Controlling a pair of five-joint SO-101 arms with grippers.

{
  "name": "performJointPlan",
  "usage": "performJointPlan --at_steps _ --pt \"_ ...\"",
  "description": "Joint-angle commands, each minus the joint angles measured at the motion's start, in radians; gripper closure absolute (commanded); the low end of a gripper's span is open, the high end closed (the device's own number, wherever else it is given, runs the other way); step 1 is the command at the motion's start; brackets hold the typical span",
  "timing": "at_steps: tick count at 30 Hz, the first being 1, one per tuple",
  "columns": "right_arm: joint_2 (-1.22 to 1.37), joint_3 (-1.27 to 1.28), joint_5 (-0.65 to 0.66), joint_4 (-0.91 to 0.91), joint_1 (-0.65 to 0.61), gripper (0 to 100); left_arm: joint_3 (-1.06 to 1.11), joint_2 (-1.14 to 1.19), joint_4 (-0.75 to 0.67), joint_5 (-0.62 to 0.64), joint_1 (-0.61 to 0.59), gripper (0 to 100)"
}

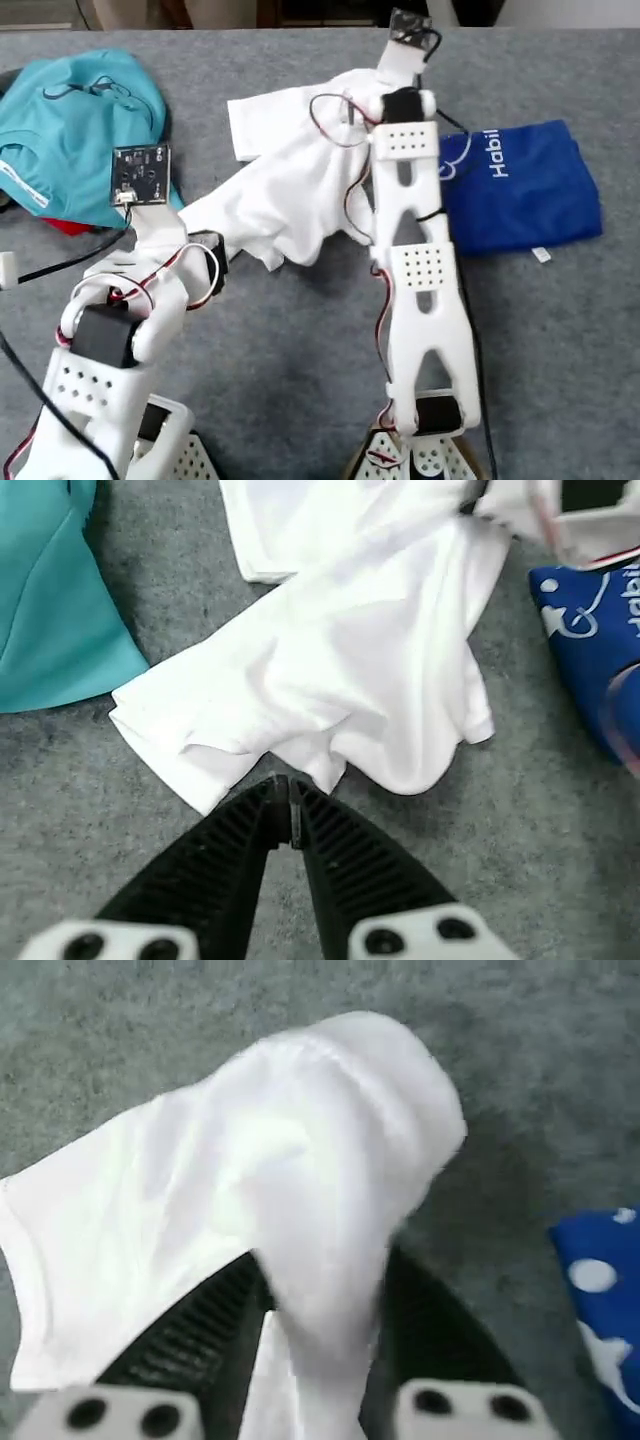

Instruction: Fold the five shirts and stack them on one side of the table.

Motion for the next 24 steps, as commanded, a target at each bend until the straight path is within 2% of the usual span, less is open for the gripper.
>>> performJointPlan --at_steps 1,3,6,8,11,15,18,24 --pt "-0.154 -0.056 0.049 0.135 0.021 44.6 0.086 0.002 -0.074 -0.057 -0.063 98" --pt "-0.205 -0.056 0.094 0.207 0.028 39.6 0.189 -0.005 -0.147 -0.091 -0.129 98" --pt "-0.278 -0.056 0.137 0.311 0.058 41.5 0.353 0.001 -0.279 -0.167 -0.232 98" --pt "-0.326 -0.054 0.17 0.31 0.096 45.1 0.44 -0.007 -0.338 -0.21 -0.298 98" --pt "-0.41 -0.051 0.213 0.31 0.136 57.3 0.491 -0.007 -0.358 -0.245 -0.393 96" --pt "-0.526 0.058 0.253 0.31 0.131 82.2 0.509 0.002 -0.368 -0.178 -0.483 84" --pt "-0.624 0.209 0.273 0.31 0.12 95.9 0.54 0.002 -0.436 -0.129 -0.493 79" --pt "-0.921 0.7 0.41 0.31 0.097 97.5 0.628 0.002 -0.56 -0.074 -0.396 79"
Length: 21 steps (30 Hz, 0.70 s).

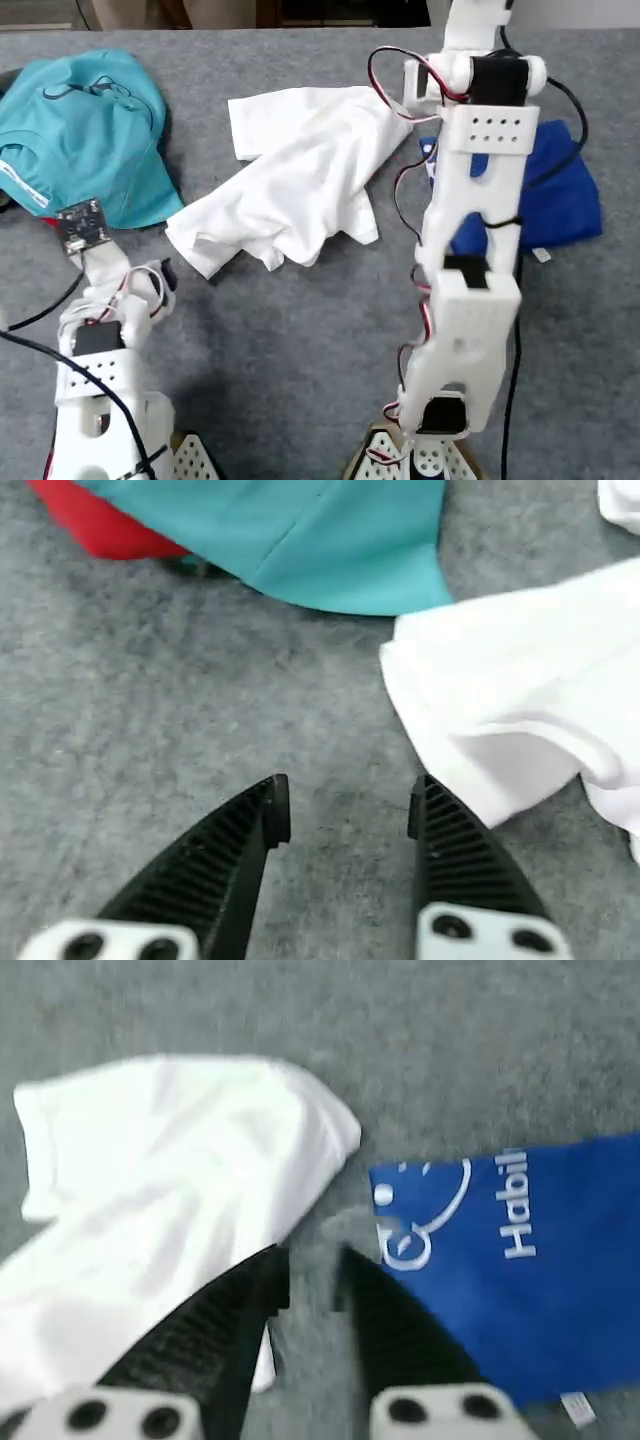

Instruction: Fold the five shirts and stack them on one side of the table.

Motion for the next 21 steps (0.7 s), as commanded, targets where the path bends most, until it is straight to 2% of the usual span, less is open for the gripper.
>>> performJointPlan --at_steps 1,6,10,16,21 --pt "-0.243 0.331 0.095 0.017 -0.022 97.5 0.014 -0.004 -0.044 0.043 0.069 79" --pt "-0.504 0.779 0.327 0.009 -0.022 97.5 0.002 -0.005 -0.009 0.098 0.215 79" --pt "-0.618 1.015 0.477 -0.034 -0.019 97.5 0.0 -0.002 -0.02 0.138 0.367 79" --pt "-0.648 1.178 0.629 -0.163 0.076 97.5 0.021 0.004 -0.129 0.146 0.585 79" --pt "-0.648 1.216 0.704 -0.169 0.133 97.5 0.023 0.068 -0.23 0.144 0.614 79"
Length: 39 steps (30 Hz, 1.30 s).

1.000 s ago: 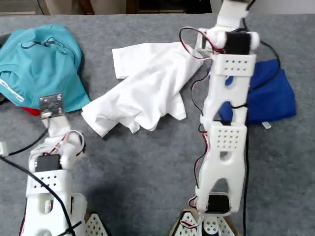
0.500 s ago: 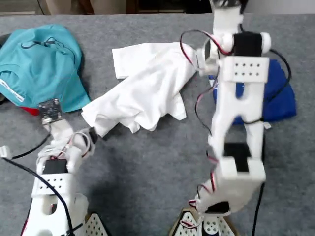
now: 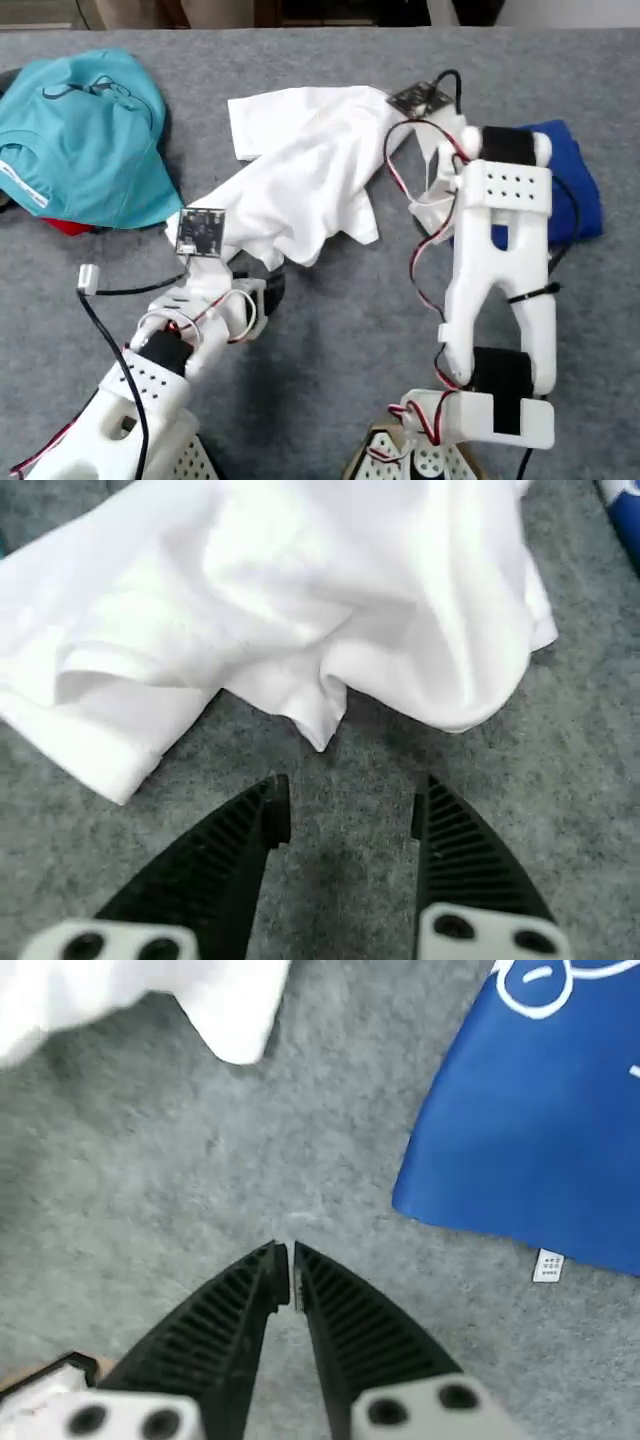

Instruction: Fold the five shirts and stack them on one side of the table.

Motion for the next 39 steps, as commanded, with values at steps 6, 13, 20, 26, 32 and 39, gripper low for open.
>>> performJointPlan --at_steps 6,13,20,26,32,39 --pt "-0.054 -0.008 0.104 -0.017 0.048 97.5 -0.247 0.406 -0.06 0.009 -0.061 79" --pt "-0.097 -0.22 -0.275 0.115 0.084 97.7 -0.552 0.759 0.086 0.064 -0.074 79" --pt "-0.206 -0.369 -0.474 0.152 0.186 97.7 -0.624 0.799 0.12 0.258 -0.104 79" --pt "-0.185 -0.22 -0.471 0.034 0.219 97.7 -0.635 0.811 0.169 0.325 -0.11 79" --pt "-0.156 -0.202 -0.471 -0.021 0.232 97.7 -0.76 0.928 0.313 0.324 -0.104 79" --pt "-0.099 -0.203 -0.471 -0.037 0.229 97.7 -0.908 1.082 0.391 0.359 -0.054 79"
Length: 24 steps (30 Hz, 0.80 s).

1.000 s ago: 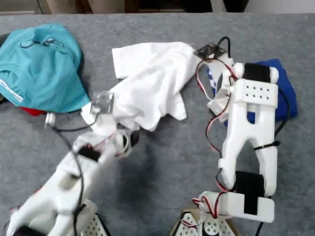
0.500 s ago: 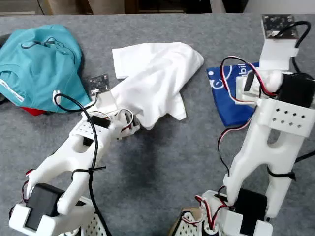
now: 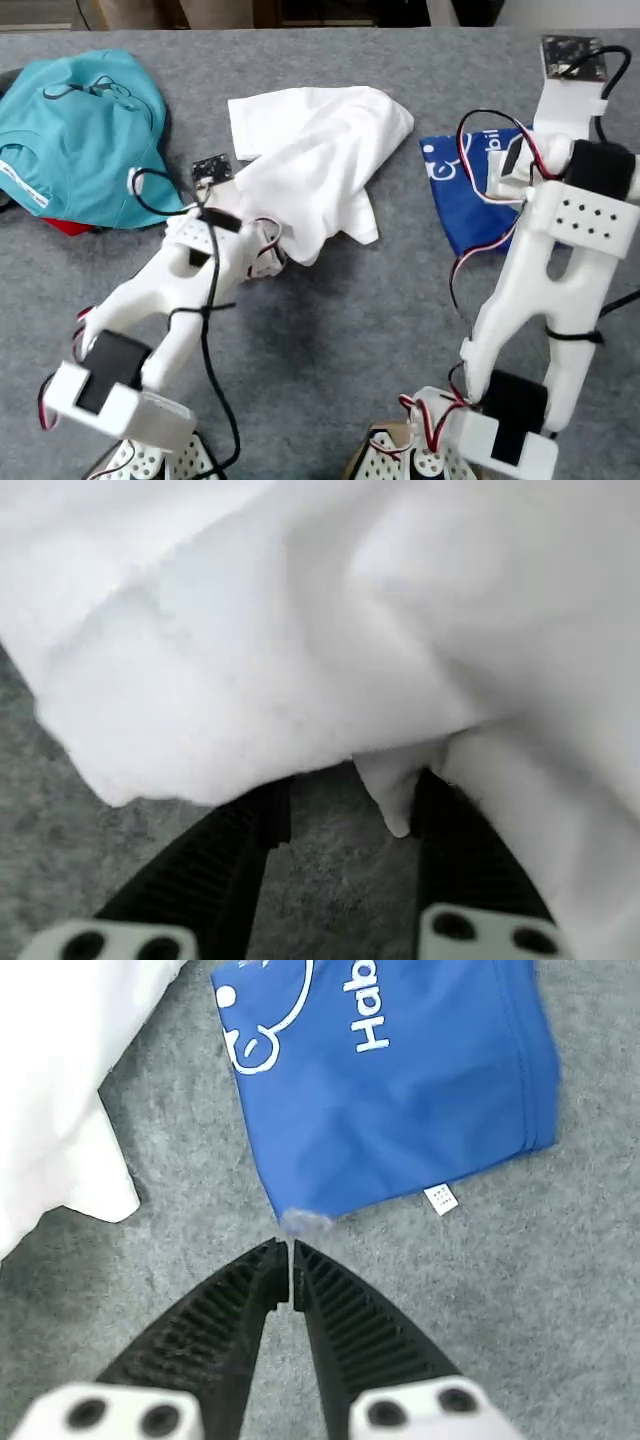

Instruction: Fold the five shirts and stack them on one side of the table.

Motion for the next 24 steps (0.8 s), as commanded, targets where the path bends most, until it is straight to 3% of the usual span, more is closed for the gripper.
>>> performJointPlan --at_steps 1,9,19,24 --pt "0.015 -0.001 -0.008 -0.017 0.01 97.7 -0.08 0.031 0.025 0.032 0.017 79" --pt "0.045 0.001 0.034 -0.017 0.013 97.7 -0.158 0.039 0.075 0.061 0.018 79" --pt "0.044 0.001 0.034 -0.012 0.012 97.7 -0.189 0.131 0.02 0.1 0.046 79" --pt "0.039 0.001 0.034 -0.011 0.013 97.7 -0.334 0.243 0.138 0.103 0.061 79"
